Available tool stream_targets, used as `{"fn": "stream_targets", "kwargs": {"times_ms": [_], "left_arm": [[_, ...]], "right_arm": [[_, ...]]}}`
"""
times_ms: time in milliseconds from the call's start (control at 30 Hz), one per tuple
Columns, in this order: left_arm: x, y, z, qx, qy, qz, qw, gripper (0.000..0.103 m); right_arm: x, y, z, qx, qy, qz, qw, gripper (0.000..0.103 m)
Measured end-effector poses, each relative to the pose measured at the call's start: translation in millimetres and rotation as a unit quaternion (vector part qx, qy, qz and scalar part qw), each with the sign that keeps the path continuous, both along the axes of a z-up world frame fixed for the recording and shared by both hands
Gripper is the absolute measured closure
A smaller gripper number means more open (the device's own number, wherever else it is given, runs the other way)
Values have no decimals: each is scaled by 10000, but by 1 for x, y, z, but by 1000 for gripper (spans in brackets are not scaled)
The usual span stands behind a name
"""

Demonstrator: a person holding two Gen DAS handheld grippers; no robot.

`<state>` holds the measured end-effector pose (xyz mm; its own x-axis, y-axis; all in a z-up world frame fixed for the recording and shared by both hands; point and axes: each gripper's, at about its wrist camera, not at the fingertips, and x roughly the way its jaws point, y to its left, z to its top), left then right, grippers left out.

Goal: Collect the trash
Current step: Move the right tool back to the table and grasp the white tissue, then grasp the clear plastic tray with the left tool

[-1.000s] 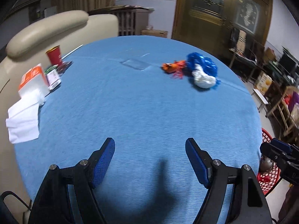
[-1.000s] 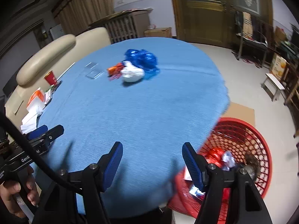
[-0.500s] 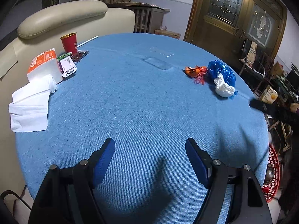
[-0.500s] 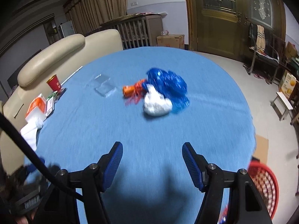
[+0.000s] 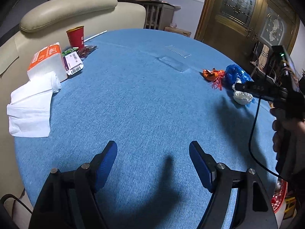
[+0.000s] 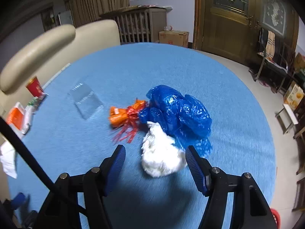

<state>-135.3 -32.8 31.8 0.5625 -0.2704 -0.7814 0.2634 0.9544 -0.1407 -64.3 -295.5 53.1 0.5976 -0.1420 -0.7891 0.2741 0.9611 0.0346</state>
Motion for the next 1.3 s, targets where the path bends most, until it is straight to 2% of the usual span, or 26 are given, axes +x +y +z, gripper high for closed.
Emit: {"fn": "stream_targets", "kwargs": {"times_ms": [67,133,167,333,567,700,867,1200,1300], "left_arm": [[4,-3,0,17,5,-18,10000,25],[10,-8,1,29,-3,-45,10000,25],[13,-10,2,27,-7,-57,10000,25],[36,-28,13,-2,-128,-121,9998,25],[66,-50,27,39,-329,-164,9993,25],[87,-65,29,24,-308,-144,9994,25],[127,-86,31,-26,-256,-83,9996,25],[200,-131,32,11,-12,400,9992,23],[215,-143,28,219,56,580,9981,23]], "right_arm": [[7,-3,-9,-23,119,-31,9999,43],[8,-4,-12,-179,124,-60,9997,58],[7,-5,-11,-174,98,-39,9998,63],[-10,-8,-7,-19,-6,101,9999,69],[-59,0,8,414,-252,341,9982,70],[-75,2,0,474,-111,410,9980,70],[-71,-1,-8,328,-31,381,9987,67],[-67,6,-13,141,-46,419,9990,67],[-67,6,-13,169,-45,399,9991,67]]}}
